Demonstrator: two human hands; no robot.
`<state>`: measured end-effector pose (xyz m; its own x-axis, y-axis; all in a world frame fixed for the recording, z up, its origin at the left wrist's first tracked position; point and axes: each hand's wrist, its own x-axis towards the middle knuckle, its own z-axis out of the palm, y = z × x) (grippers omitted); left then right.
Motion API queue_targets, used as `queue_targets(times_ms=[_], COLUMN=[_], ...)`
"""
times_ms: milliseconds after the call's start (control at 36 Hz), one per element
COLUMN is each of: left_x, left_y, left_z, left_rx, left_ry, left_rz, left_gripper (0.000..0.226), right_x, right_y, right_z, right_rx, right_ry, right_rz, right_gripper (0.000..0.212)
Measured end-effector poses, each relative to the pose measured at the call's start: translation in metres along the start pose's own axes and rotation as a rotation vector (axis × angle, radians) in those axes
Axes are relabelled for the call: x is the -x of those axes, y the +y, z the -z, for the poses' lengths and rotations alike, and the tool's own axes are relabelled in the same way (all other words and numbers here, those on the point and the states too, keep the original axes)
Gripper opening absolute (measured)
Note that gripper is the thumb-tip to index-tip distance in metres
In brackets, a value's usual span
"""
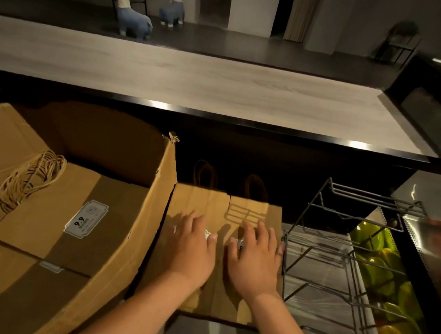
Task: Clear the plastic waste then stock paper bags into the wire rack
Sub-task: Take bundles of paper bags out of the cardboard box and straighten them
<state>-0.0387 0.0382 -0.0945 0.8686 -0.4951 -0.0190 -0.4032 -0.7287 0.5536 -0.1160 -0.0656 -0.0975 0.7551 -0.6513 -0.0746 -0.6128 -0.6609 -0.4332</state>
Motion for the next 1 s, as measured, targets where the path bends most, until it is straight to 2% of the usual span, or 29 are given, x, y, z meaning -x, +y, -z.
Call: queue_targets(times_ms=[83, 167, 306, 472, 583, 667, 778, 889, 944, 1000], left_x=[0.002, 0.001, -0.008, -0.014, -0.019, -0.023, -0.028, -0.029, -0.026, -0.021], left_y=[0.029, 0.057, 0.084, 0.05, -0.006, -0.059, -0.129, -0.195, -0.219, -0.232], left_z=[0.025, 0.061, 0.122, 0.208, 0.247, 0.267, 0.287, 0.285, 0.277, 0.272], left_rx=[0.126, 0.179, 0.283, 0.369, 0.37, 0.411, 0.657, 0.671, 0.636, 0.401], left_ry=[0.079, 0.135, 0.166, 0.252, 0.225, 0.095, -0.104, -0.257, -0.349, -0.471], left_rz=[-0.045, -0.106, -0.132, -0.084, 0.05, 0.238, 0.591, 0.804, 0.896, 0.904], left_gripper=[0.04, 0.038, 0.035, 0.033, 0.025, 0.026, 0.037, 0.04, 0.039, 0.038], right_x=[-0.004, -0.006, -0.015, -0.009, -0.009, -0.004, 0.003, 0.002, 0.0, -0.002], right_y=[-0.019, -0.042, -0.093, -0.173, -0.224, -0.263, -0.312, -0.349, -0.36, -0.362], right_z=[0.02, 0.044, 0.092, 0.119, 0.105, 0.084, 0.044, -0.005, -0.036, -0.062], right_rx=[-0.15, -0.356, -0.454, -0.636, -0.464, -0.312, -0.047, 0.245, 0.379, 0.507], right_ry=[0.095, 0.118, 0.118, 0.01, -0.027, -0.118, -0.309, -0.558, -0.663, -0.746], right_rz=[0.058, 0.157, 0.31, 0.438, 0.515, 0.574, 0.639, 0.634, 0.581, 0.515], right_gripper=[0.051, 0.053, 0.06, 0.046, 0.047, 0.05, 0.054, 0.066, 0.066, 0.065])
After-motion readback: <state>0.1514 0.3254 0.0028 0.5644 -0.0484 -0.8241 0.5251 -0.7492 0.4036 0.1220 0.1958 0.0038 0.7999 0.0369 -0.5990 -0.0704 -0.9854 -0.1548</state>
